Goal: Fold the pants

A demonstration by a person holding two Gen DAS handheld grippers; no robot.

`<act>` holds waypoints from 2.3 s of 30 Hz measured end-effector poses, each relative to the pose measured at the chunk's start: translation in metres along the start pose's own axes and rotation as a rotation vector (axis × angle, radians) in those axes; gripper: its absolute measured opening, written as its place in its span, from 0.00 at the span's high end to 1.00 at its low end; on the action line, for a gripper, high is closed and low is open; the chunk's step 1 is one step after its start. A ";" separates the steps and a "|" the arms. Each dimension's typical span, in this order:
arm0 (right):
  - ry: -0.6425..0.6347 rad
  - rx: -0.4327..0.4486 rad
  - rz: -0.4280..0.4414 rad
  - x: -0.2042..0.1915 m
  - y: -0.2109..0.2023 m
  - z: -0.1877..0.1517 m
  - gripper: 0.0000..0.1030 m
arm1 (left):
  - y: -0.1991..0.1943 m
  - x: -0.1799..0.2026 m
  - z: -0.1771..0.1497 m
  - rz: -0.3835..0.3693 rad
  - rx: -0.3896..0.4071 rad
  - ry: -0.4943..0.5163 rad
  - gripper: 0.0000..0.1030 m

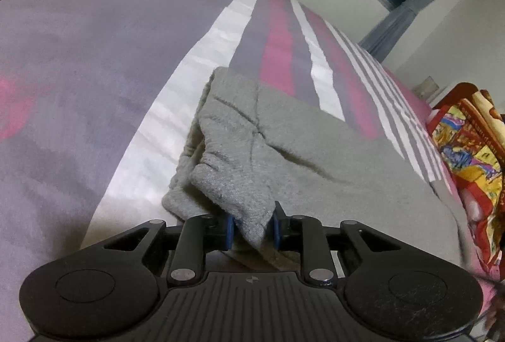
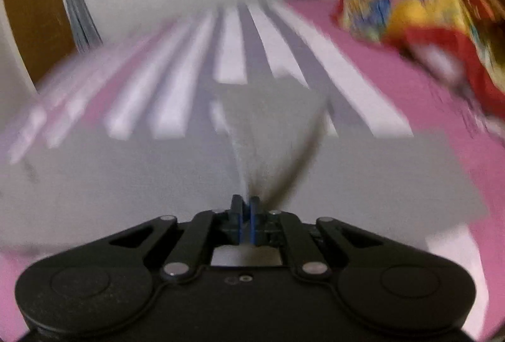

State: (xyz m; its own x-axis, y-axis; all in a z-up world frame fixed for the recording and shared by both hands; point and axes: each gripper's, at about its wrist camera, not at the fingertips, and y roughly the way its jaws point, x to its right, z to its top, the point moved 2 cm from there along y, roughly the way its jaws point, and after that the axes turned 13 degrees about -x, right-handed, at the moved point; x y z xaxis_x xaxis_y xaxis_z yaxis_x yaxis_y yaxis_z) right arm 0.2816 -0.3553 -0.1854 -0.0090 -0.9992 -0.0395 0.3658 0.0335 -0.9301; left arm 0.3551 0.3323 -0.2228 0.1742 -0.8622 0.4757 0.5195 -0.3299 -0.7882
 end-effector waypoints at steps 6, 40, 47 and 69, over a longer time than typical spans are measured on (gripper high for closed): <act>-0.146 0.258 0.028 -0.017 -0.047 0.017 0.51 | 0.003 0.002 -0.001 0.016 -0.009 -0.002 0.77; -0.618 0.258 -0.424 0.037 -0.024 -0.046 0.53 | 0.000 0.011 0.005 0.060 -0.028 -0.036 0.77; -0.523 0.307 -0.272 0.038 -0.042 -0.018 0.94 | -0.001 0.014 0.005 0.068 -0.016 -0.023 0.77; 0.466 0.145 0.039 0.237 0.001 -0.010 0.92 | -0.006 0.021 0.000 0.116 0.041 -0.029 0.77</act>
State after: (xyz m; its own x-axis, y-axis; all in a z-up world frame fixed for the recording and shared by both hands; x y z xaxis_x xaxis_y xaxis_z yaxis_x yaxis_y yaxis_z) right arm 0.2708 -0.5918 -0.1989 -0.3963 -0.8794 -0.2639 0.4997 0.0345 -0.8655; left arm 0.3556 0.3155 -0.2084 0.2589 -0.8821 0.3934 0.5283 -0.2116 -0.8223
